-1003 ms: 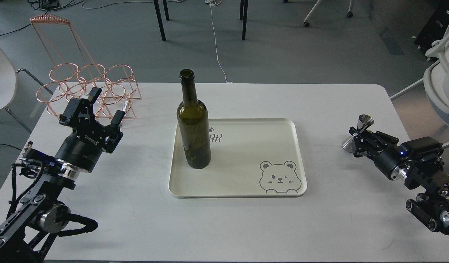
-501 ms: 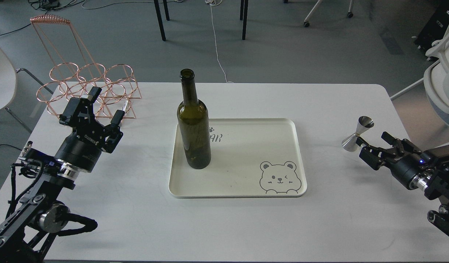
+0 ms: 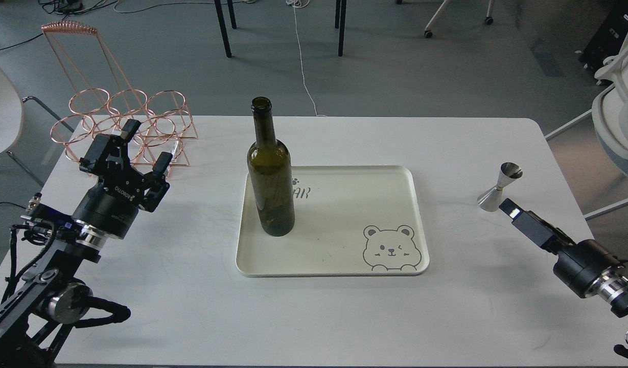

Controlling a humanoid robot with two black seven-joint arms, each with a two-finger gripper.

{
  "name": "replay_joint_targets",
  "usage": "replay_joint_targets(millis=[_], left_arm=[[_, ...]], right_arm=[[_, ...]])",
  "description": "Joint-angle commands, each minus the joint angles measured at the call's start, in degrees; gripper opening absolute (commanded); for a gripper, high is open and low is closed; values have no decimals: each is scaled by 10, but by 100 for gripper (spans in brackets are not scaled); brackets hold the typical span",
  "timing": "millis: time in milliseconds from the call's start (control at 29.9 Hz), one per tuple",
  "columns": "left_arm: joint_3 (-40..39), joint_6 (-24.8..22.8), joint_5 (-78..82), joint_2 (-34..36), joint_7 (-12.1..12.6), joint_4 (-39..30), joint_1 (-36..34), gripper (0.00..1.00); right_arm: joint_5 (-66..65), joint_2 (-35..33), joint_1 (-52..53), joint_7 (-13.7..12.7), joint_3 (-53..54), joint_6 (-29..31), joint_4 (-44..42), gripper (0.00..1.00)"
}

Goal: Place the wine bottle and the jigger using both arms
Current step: 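Open the right gripper and withdraw it from the jigger, then reach the left gripper to the wine bottle neck and grasp it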

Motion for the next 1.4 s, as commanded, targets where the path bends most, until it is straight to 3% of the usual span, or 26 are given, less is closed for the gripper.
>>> replay_joint_targets(millis=[0,67,201,334,468,668,969,1370], left_arm=[[0,0,1,17,0,0,-1,98],[0,0,2,29,0,-1,-1,98],[3,0,18,57,0,-16,-1,98],[5,1,102,89,0,-54,8,98],[3,3,270,123,0,-105,30,98],[-8,14,545,197,0,-176,17,98],[21,32,720,208,0,-221,-95,98],[151,47,752,169,0,-170,-258,98]], right_arm=[[107,26,47,0,4,0,29,94],[175,50,65,0,14,7,29,94],[311,95,75,0,57,90,23,96],[426,132,75,0,81,135,-11,97],[443,145,73,0,77,182,-56,98],[419,145,66,0,74,189,-58,98],[419,145,66,0,73,189,-58,98],[417,143,65,0,71,189,-58,98]])
